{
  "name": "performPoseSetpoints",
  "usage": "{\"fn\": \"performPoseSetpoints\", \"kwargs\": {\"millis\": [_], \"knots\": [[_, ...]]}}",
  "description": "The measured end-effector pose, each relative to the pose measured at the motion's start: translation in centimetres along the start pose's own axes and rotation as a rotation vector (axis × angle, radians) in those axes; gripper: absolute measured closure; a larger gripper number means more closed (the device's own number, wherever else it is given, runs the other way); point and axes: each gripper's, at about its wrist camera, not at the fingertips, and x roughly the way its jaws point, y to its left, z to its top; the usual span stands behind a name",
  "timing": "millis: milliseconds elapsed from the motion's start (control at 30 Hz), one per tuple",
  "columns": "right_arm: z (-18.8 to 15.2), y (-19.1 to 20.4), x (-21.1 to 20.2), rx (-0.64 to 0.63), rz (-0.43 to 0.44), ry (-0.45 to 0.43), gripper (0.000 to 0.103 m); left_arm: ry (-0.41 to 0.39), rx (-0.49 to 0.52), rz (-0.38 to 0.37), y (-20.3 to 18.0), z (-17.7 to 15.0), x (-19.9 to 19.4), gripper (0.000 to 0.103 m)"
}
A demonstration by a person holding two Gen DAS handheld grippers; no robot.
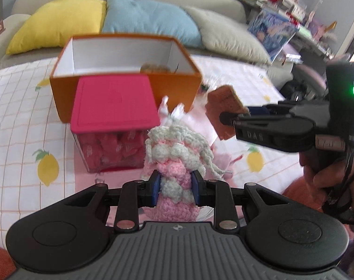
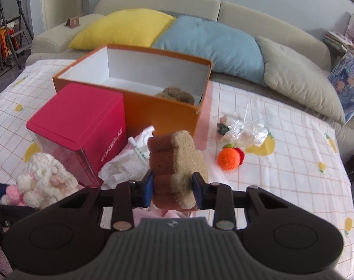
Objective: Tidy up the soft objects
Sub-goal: 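Carry the pouch with left tool while right tool carries the sponge to the box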
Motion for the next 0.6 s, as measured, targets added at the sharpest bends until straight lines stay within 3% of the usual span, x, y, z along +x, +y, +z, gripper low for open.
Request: {"fn": "performPoseSetpoints", "kwargs": {"millis": [167, 300, 600], "knots": [[1.9, 0.4, -2.8, -0.080, 0.018, -0.079, 0.070, -0.086, 0.014, -0.007, 0.3, 2.5, -2.7, 0.072], [3.8, 1.4, -3.7, -0.189, 0.038, -0.144, 0.070, -0.126, 0.017, 0.045, 1.6, 5.3, -3.6, 0.072], [9.4, 3.5, -1.0, -0.369, 0.092, -0.242, 0.070, -0.194, 0.018, 0.118, 4.3, 12.0, -2.6, 0.072]]}}
